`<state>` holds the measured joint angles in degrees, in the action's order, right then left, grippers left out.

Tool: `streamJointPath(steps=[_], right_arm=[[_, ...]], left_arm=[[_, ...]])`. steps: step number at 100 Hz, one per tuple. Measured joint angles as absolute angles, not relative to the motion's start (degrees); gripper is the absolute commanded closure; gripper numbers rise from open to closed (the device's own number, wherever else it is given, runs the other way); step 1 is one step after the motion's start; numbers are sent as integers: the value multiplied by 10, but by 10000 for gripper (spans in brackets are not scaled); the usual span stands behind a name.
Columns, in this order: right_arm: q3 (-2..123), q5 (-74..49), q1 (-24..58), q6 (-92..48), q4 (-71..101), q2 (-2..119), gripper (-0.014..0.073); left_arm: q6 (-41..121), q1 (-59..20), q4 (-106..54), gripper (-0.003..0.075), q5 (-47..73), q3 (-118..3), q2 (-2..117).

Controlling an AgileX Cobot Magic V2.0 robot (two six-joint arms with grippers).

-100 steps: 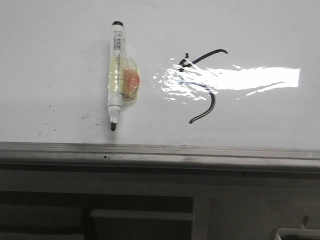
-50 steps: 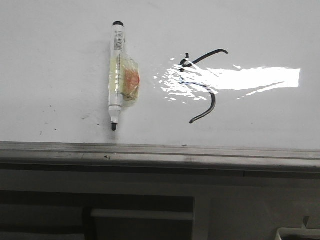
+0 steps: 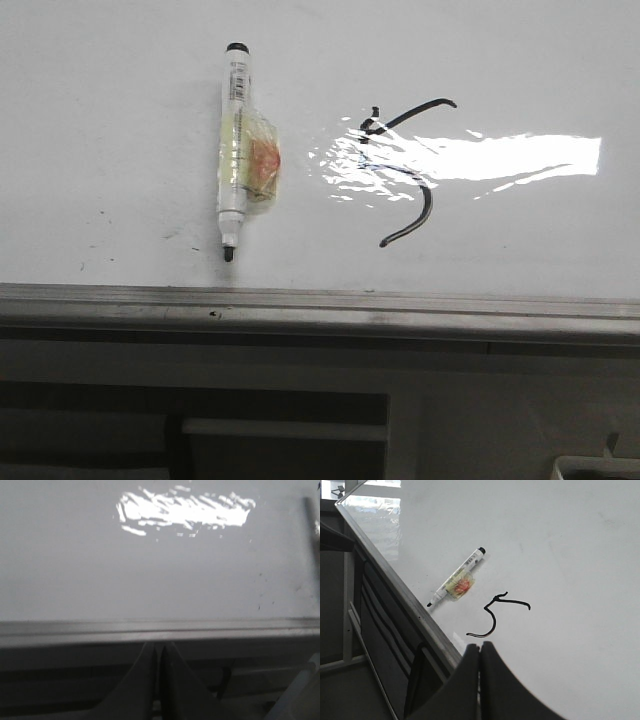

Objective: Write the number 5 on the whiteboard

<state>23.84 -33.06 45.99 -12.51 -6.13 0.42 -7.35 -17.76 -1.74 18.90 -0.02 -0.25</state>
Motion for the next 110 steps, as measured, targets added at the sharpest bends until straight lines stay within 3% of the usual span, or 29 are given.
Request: streamJointPath(steps=[110], right_arm=[[213,-330,460,-124,-64,4,637]], left_arm=[[-75,-178,-17,741,193,0,-3]])
